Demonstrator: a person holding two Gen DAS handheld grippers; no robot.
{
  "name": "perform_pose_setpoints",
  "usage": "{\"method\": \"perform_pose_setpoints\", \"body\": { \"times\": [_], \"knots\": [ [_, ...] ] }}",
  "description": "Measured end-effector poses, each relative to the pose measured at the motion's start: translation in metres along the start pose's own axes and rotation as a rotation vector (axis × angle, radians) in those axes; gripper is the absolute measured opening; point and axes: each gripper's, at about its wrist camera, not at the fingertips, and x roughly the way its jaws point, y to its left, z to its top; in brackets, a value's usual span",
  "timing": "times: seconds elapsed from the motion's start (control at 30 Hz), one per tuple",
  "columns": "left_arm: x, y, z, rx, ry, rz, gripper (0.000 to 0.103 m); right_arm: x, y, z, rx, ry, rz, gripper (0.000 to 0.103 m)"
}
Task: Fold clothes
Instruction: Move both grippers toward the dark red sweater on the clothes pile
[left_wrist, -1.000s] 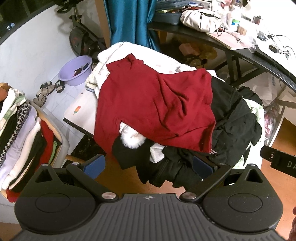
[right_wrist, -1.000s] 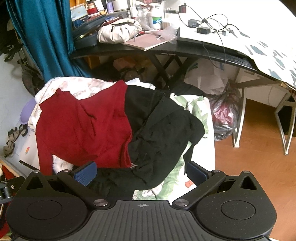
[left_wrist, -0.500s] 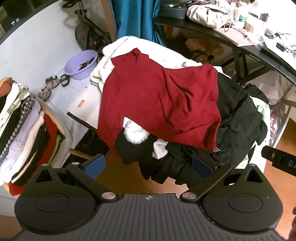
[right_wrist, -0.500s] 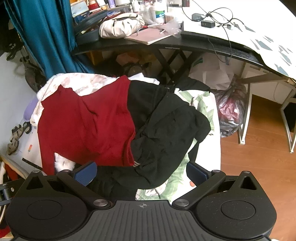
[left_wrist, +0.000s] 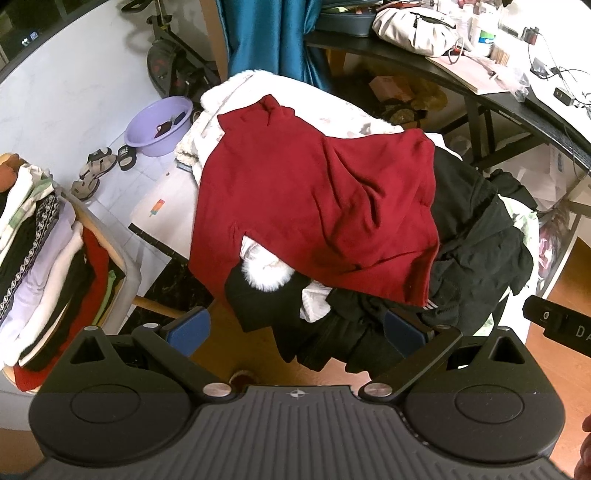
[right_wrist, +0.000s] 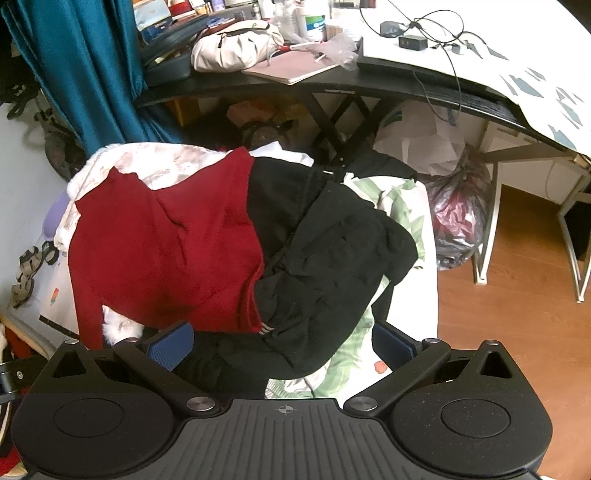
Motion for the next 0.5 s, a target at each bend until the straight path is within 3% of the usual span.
{"method": "perform_pose_setpoints", "body": {
  "times": [0.5],
  "knots": [
    [0.029,0.019,0.037,0.033,0.034,-0.048,0.102,0.02,0.031,0.024,-0.004,0.019,-0.048,0.102]
  ]
}}
